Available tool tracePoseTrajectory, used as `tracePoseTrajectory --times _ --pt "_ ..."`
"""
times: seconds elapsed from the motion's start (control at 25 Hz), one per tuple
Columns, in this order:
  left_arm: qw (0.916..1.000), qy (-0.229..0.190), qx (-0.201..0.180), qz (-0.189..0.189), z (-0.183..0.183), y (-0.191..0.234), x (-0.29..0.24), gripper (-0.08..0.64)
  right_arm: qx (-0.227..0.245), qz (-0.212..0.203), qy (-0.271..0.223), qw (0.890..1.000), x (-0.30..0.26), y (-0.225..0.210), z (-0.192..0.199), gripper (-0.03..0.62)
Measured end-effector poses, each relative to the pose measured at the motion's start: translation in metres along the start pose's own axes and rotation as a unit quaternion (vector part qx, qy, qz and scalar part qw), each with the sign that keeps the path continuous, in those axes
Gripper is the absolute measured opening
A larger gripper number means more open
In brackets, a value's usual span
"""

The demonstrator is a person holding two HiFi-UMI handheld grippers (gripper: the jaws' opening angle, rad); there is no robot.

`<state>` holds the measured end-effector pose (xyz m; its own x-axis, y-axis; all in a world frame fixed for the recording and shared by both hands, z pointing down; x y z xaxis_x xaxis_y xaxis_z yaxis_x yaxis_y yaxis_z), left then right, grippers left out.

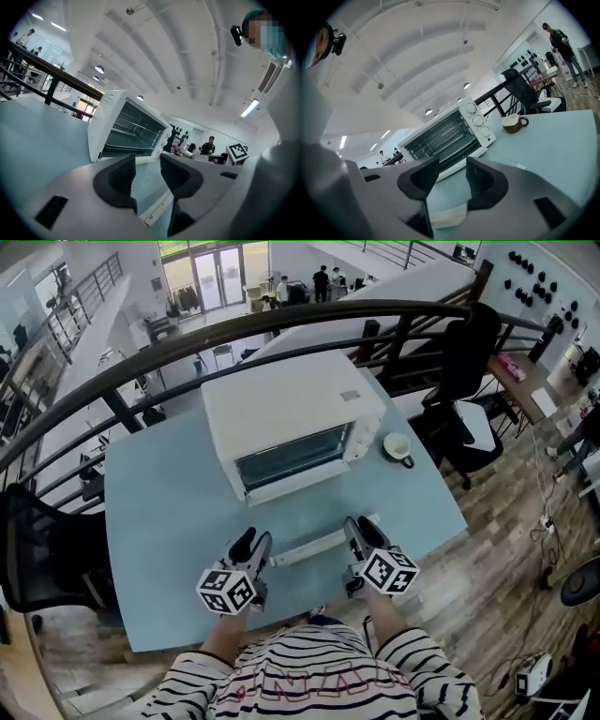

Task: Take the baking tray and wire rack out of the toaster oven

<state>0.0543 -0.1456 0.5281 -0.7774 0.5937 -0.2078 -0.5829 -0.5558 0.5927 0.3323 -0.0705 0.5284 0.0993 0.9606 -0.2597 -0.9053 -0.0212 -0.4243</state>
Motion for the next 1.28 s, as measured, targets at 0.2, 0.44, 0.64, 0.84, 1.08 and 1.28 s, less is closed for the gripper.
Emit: tracePoseTrajectory --times 0.2,0.44,0.64,0.84,1.08,1.28 --pt "0.9991 -0.006 0.019 -0.039 0.006 0.012 -0.026 0.144 0.000 -0.028 0.026 0.999 -0.044 -0.023 -0.009 0.178" --pt "0.9955 -0.031 0.050 -0.074 0.002 0.021 -0.053 0.144 -0.013 -0.061 0.053 0.997 -0.091 -0.044 -0.018 0.178" --pt "0.9915 -0.050 0.077 -0.092 -0.005 0.027 -0.073 0.144 -0.034 -0.086 0.073 0.993 -0.131 -0.060 -0.021 0.178" --pt "0.9868 -0.060 0.107 -0.105 -0.009 0.036 -0.091 0.147 -0.076 -0.102 0.087 0.988 -0.168 -0.072 -0.021 0.178" --pt "0.9795 -0.068 0.146 -0.121 -0.014 0.047 -0.104 0.156 -0.170 -0.099 0.067 0.978 -0.203 -0.083 -0.021 0.178" --pt "0.9679 -0.088 0.200 -0.124 -0.008 0.057 -0.116 0.161 -0.277 -0.089 0.054 0.955 -0.226 -0.093 -0.015 0.178"
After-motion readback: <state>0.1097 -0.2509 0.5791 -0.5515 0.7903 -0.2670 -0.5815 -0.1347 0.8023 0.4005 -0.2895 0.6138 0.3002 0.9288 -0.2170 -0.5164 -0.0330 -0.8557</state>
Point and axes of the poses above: the fingertips, and each gripper's own axes: x backward along the fingers, y to its left, z out of its underside, the point moved 7 cm from there along x, backward along the fingers, and after that the axes turned 10 degrees about x, right-handed, at the moved point
